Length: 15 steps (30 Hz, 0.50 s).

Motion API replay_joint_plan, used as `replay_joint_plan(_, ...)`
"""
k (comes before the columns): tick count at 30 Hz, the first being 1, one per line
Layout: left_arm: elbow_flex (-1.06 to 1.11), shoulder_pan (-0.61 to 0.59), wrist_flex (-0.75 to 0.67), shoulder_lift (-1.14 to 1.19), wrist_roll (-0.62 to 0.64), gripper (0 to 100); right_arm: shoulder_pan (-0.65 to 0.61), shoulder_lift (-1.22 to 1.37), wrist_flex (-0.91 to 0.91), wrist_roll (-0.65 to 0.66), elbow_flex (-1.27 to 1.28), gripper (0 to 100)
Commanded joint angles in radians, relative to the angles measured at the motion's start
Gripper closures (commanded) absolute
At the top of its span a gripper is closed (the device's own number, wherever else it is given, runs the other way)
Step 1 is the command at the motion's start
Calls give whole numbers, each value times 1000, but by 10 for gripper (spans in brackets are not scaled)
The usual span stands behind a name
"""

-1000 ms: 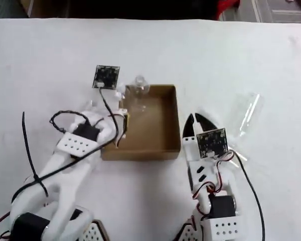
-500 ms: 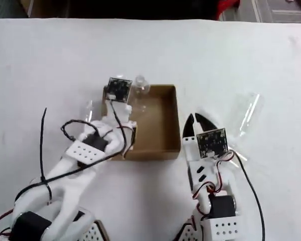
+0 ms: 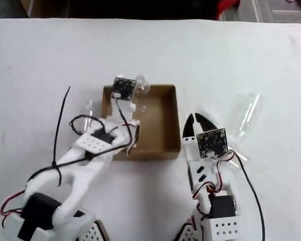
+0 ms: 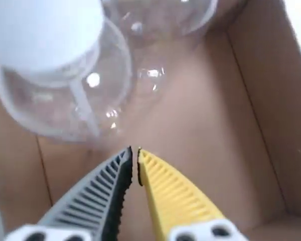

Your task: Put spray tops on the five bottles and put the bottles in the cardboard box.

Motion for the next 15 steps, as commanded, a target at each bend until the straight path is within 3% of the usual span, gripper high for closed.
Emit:
replay_joint_plan(1,-71,8,31,22,9,978,4,-7,-21,14,9,981)
replay_joint_plan(15,-74,-114,-28,21,-61,976,2,-5,-21,14,9,981)
